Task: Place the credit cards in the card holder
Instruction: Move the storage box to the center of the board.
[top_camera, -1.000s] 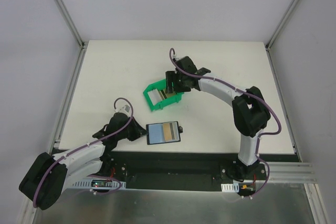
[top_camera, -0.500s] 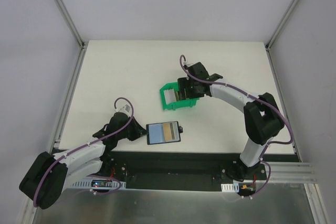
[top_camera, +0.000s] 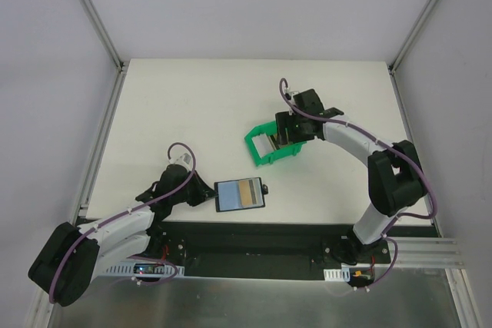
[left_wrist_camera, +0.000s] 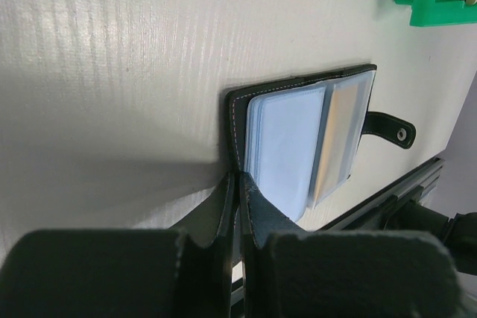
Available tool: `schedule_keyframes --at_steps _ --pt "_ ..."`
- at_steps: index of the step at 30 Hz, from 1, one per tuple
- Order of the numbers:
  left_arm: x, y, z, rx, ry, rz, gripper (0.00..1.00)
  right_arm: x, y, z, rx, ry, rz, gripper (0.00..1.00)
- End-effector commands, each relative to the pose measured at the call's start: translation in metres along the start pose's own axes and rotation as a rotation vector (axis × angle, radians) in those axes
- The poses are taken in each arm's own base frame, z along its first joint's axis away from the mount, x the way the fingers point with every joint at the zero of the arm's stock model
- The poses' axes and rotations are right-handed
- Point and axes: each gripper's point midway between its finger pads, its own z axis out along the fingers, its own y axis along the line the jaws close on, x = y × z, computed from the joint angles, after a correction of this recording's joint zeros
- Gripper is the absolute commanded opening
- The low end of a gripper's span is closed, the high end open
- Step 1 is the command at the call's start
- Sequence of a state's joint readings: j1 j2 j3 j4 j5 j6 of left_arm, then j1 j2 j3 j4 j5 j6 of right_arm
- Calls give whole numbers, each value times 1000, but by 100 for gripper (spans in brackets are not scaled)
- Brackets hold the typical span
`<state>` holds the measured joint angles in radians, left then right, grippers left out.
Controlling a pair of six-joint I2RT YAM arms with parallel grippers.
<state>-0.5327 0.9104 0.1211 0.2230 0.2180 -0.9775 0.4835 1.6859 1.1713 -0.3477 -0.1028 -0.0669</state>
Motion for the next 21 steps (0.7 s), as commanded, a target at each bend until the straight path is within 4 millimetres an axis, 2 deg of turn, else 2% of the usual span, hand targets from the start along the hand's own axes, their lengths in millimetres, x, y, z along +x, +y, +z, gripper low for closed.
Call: schedule_keyframes --at_steps 1,6,9,16,21 --pt "-5 -7 0 26 -5 17 0 -17 8 -15 -72 -44 -27 71" --pt "-9 -10 1 26 -16 20 0 -26 39 -22 -213 -67 53 75" --pt "-10 -12 3 23 -9 23 0 -27 50 -18 -243 -70 77 77" --pt "-11 -19 8 38 2 -2 0 -21 58 3 -228 -34 86 80" --pt "-11 -20 9 42 7 -7 0 -17 67 8 -229 -32 102 80"
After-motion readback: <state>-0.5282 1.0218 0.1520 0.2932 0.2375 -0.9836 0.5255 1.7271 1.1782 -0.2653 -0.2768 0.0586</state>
